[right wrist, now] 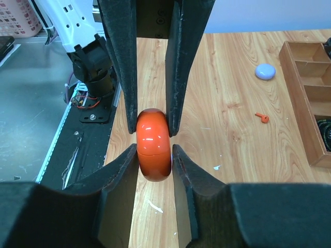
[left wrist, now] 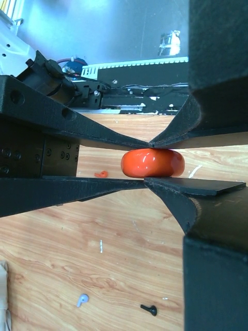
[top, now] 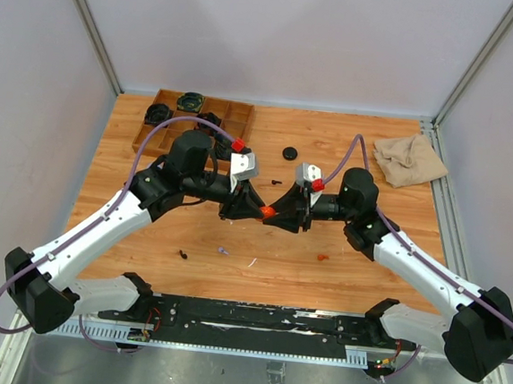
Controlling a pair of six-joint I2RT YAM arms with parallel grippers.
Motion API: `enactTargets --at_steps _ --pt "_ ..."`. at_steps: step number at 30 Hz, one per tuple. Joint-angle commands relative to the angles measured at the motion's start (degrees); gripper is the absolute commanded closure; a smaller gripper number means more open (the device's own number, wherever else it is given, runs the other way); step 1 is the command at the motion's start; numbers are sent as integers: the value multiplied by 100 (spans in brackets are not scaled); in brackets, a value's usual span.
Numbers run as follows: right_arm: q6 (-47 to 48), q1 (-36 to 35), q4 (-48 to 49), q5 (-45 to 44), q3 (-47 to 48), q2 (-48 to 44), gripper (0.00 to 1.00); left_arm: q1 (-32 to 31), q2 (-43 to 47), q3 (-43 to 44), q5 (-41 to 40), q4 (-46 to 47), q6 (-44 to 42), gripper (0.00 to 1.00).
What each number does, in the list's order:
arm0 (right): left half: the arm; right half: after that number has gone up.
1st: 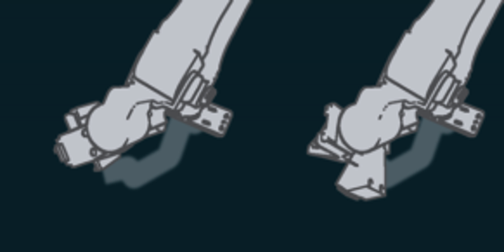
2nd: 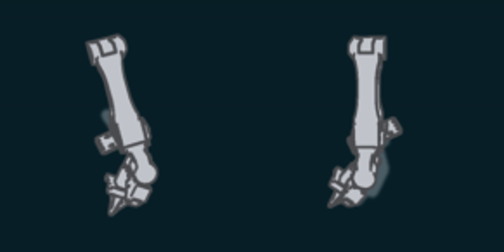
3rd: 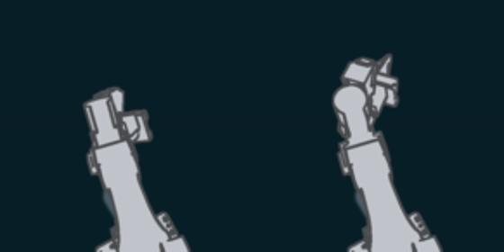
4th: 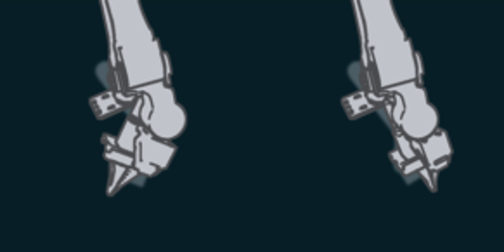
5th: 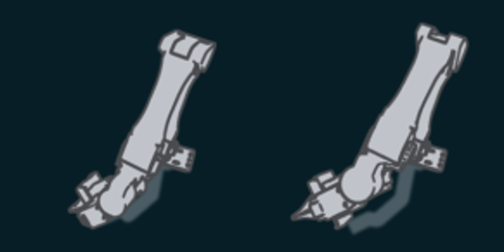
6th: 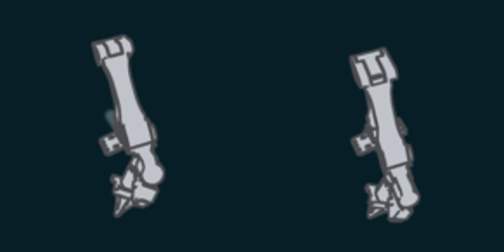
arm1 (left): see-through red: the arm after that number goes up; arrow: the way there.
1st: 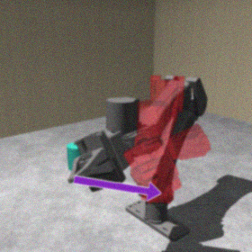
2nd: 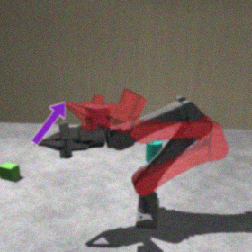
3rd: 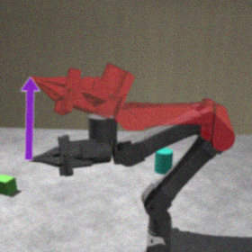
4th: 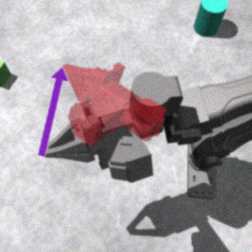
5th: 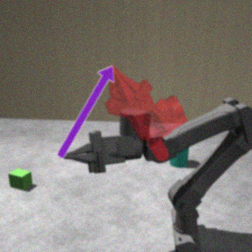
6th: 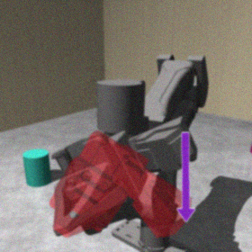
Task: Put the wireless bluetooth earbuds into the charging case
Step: Pick up the charging case at the center of the board.
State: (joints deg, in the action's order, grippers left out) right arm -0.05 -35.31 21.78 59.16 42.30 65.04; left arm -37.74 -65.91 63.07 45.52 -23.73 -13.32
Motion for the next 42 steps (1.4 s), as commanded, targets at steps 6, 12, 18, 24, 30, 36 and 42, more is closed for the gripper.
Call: enactTargets --at_steps 6,12,18,24,30,36,42 --pt "-126 124 382 233 -155 -36 65 -41 191 21 62 220 5 100" --pt "-209 128 521 237 -203 44 67 -41 204 -5 65 316 54 100" --pt "-362 127 750 300 -213 105 74 -41 193 -51 67 371 86 100" --pt "-399 142 809 275 -253 83 88 -41 222 -105 -140 395 76 86" --pt "-477 202 880 88 -345 -40 96 -41 469 -351 -564 569 95 46" --pt "-506 204 917 28 -376 -78 97 -41 557 -471 -807 624 74 28" --pt "-634 204 1184 17 -449 -53 97 -41 376 -469 -871 686 185 24"
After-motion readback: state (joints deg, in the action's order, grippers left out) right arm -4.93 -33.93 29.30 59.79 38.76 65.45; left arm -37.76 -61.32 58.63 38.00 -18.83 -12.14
